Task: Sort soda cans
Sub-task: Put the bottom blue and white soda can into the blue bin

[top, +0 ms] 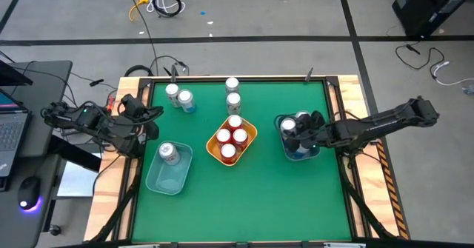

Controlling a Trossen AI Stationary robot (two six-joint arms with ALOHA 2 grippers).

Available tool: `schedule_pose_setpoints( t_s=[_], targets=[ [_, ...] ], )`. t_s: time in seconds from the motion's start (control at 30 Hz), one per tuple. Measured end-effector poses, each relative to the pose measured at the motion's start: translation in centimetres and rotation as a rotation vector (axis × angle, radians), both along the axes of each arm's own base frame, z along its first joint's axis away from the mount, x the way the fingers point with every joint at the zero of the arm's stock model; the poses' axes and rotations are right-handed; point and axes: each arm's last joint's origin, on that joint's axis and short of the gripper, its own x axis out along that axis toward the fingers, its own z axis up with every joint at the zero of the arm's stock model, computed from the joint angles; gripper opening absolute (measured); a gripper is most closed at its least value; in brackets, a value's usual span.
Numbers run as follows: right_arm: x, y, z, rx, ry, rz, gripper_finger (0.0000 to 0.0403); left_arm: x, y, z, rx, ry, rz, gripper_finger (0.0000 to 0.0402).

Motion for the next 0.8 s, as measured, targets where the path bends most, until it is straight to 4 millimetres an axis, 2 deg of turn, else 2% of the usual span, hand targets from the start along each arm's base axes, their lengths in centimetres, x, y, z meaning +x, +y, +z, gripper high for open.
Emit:
schedule_pose_setpoints(
  t_s=[0.17,0.5,0.73,0.8],
  targets=[
    [0.4,0.1,-0.3,0.005,0.012,0.005,0.0286,0.0,0.0,0.0,-0.010,0.003,-0.014,0.0001],
    [-0.5,0.3,0.2,0.123,0.004,0.075,0.0340,0.0,0.0,0.0,-0.013,0.003,-0.017,0.0001],
    [-0.8,0.2,0.4,0.134,0.020,0.093,0.0339,0.0,-0.1,0.0,-0.014,0.004,-0.017,0.0001],
    [-0.7,0.1,0.9,0.125,0.018,0.098,0.0336,0.0,-0.1,0.0,-0.014,0.004,-0.018,0.0001]
  ],
)
